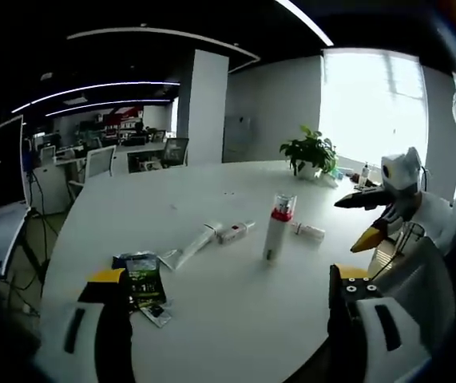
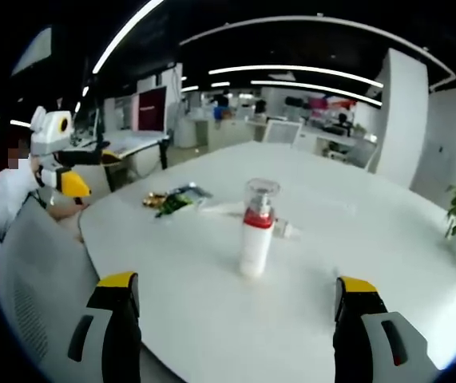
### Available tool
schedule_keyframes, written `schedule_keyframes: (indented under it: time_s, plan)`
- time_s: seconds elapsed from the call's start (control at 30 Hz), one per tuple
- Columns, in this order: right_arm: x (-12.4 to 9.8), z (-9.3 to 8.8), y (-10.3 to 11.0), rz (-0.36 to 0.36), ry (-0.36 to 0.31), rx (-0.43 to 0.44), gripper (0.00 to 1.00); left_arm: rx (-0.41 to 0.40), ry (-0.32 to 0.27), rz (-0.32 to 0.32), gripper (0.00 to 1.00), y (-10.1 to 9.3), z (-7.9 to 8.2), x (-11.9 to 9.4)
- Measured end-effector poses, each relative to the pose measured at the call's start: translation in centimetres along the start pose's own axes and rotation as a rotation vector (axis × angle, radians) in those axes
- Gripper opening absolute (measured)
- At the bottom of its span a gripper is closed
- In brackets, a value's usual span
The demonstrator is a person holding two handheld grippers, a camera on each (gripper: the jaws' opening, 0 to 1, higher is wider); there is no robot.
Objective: Arrange the skincare products in the storage area until every visible bottle or jar stands upright without overlapping.
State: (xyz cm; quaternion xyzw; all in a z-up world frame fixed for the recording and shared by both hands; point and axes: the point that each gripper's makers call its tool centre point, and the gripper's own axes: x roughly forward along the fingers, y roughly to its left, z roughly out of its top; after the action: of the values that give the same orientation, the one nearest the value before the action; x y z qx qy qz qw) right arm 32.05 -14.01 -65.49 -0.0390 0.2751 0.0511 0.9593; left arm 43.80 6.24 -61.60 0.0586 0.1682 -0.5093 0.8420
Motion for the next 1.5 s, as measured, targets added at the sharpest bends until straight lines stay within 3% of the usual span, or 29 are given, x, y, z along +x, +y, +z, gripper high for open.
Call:
schedule_keyframes:
  time_s: [0.4, 0.83, 1.5]
  plan:
    - [0.3, -0.1, 0.3, 0.008, -0.001, 0.0, 1.0, 0.044, 0.008, -0.019, 0.99, 0.8, 1.0, 1.6]
    - [0.3, -0.5, 0.1, 0.009, -0.002, 0.016, 0.99, 0.123, 0.052, -0.087, 0.99, 1.8, 2.5, 5.3]
    - [0.9, -0.9, 0.4, 0.037, 0.019, 0.022, 0.99, 0.177, 0.169, -0.157, 0.98, 4.7, 0.8, 10.9]
